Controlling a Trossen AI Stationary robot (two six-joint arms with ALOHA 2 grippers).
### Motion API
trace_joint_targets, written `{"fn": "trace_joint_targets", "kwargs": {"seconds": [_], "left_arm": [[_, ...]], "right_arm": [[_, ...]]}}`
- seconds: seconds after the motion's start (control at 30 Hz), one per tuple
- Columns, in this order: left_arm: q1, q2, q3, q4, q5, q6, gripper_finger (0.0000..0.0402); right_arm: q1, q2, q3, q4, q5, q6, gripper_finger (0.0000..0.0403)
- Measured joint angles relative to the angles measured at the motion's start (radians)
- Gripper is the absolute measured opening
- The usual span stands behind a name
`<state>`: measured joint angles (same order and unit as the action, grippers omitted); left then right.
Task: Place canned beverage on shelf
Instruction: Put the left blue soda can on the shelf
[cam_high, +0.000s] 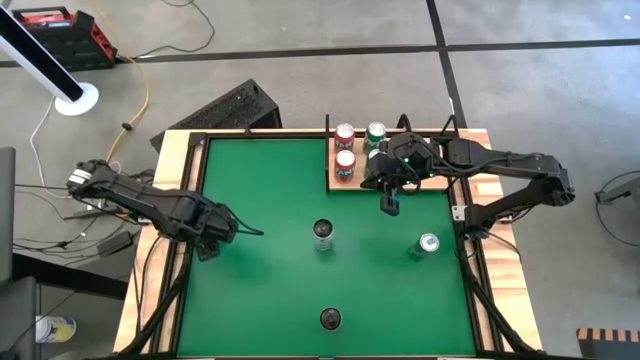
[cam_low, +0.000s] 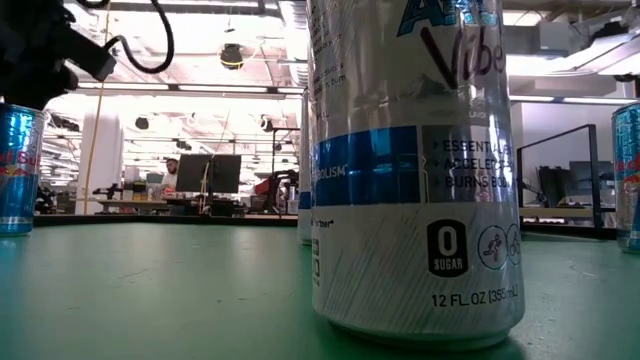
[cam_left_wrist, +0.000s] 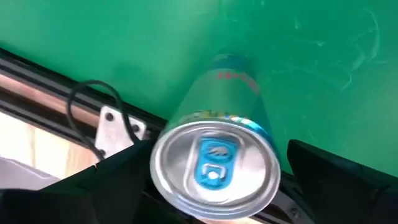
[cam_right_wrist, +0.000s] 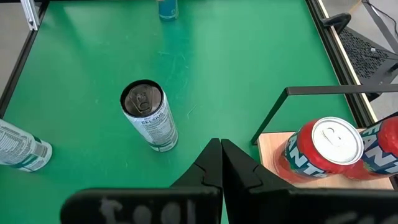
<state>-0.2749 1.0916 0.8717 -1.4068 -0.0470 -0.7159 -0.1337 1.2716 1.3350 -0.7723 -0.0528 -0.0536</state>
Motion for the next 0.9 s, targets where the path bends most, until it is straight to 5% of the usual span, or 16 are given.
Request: {"fn": "trace_joint_targets", "kwargs": {"seconds": [0.57, 0.9], "left_arm": [[0.0, 0.0, -0.003, 0.053, 0.023, 0.002, 0.0227], [0.091, 0.009, 0.23, 0.062, 0.032, 0.018, 0.0226]], "right_arm": [[0.0, 0.0, 0.0, -0.001, 0.0, 0.0, 0.0021], [0.0, 0.0, 0.0, -0.031, 0.0, 0.009, 0.0021]]}}
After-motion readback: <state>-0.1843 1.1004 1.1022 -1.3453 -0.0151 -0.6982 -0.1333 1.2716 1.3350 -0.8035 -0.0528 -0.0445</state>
